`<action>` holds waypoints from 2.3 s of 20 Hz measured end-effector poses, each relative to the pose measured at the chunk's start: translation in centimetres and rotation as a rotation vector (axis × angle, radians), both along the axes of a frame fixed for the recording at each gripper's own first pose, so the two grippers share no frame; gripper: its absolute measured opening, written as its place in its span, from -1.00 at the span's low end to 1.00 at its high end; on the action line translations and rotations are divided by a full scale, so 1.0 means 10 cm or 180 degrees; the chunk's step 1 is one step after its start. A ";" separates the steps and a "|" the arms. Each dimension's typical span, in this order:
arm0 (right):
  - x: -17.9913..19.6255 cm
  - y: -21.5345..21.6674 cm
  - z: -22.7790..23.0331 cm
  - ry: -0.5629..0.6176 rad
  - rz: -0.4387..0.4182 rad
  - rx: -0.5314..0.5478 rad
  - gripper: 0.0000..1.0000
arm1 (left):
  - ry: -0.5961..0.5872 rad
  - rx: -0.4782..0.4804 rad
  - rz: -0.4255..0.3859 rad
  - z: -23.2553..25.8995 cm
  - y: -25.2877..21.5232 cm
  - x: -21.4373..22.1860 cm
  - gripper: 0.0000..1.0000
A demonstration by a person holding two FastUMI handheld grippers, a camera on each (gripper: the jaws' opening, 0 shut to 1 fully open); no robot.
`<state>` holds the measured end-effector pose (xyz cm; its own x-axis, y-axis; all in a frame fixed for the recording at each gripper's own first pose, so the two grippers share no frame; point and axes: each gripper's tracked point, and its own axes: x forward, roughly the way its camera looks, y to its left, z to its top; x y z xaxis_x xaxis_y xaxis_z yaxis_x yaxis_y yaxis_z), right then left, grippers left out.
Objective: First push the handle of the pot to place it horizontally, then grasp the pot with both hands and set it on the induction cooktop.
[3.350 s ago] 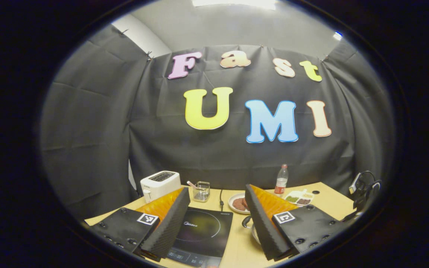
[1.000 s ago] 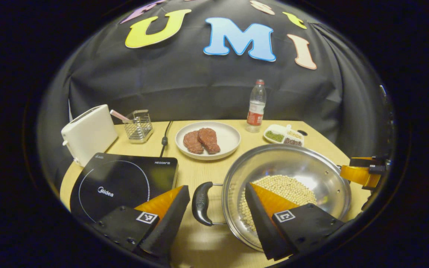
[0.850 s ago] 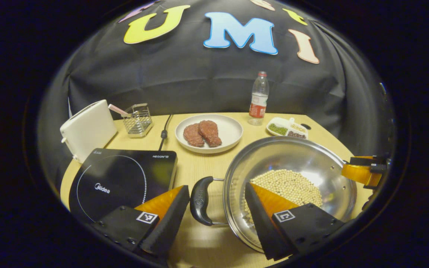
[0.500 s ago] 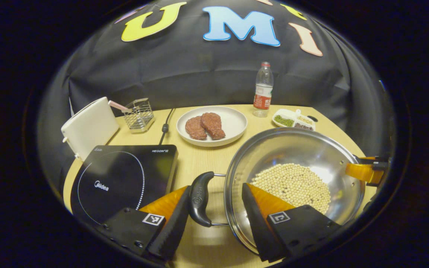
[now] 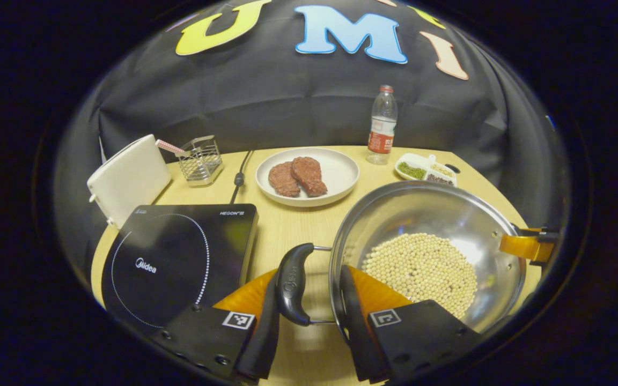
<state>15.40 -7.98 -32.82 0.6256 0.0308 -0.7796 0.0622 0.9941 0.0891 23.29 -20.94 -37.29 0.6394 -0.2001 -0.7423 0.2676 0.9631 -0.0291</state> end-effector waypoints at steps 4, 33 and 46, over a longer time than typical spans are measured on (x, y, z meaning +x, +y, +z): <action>-0.06 0.01 0.12 0.0004 -0.0046 -0.0014 -0.14 | -0.0086 -0.0061 -0.0044 0.15 0.00 0.00 0.19; 0.03 2.06 0.88 -0.0347 0.0011 0.0028 -0.14 | -0.0480 -0.0187 0.0112 0.91 2.25 0.33 0.33; 0.25 3.15 0.68 -0.0266 0.0172 0.0126 -0.14 | -0.0445 -0.0074 0.0292 0.69 3.37 0.63 0.26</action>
<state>17.94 23.48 -26.03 0.6849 0.0961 -0.7223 -0.0007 0.9914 0.1311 29.58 12.79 -30.35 0.7525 -0.1523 -0.6407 0.1816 0.9832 -0.0203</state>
